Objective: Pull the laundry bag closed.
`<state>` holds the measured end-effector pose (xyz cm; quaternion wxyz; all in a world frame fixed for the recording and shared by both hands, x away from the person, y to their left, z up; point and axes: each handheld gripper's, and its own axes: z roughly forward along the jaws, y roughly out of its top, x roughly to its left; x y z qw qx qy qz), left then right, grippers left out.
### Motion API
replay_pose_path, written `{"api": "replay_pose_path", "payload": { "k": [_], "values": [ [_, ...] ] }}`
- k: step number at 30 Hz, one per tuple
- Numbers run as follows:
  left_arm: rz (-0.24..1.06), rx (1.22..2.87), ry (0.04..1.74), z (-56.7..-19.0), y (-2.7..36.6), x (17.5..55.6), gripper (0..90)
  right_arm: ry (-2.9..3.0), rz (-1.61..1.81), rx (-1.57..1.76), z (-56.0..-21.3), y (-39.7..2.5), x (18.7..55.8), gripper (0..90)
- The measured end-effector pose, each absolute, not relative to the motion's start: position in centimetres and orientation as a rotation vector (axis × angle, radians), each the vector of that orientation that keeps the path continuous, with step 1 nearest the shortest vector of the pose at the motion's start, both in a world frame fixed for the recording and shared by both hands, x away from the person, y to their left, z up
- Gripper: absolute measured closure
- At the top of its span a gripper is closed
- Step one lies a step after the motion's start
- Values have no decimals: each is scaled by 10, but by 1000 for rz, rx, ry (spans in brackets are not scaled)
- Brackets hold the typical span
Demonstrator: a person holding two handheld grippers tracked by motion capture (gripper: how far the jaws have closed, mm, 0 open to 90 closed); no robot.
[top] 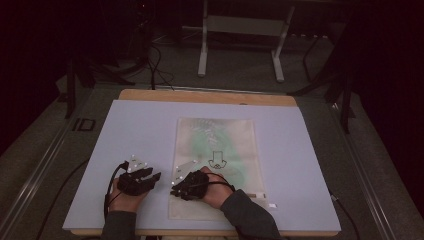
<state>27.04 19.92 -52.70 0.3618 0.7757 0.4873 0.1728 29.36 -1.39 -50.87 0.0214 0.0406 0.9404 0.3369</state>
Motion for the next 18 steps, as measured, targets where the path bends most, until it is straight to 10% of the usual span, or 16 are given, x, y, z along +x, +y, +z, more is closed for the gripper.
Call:
{"api": "replay_pose_path", "payload": {
  "k": [18],
  "values": [
    [407,2017,1204,-526,193,268,646,2961,996,153,-520,-15,297,817]
  ]
}}
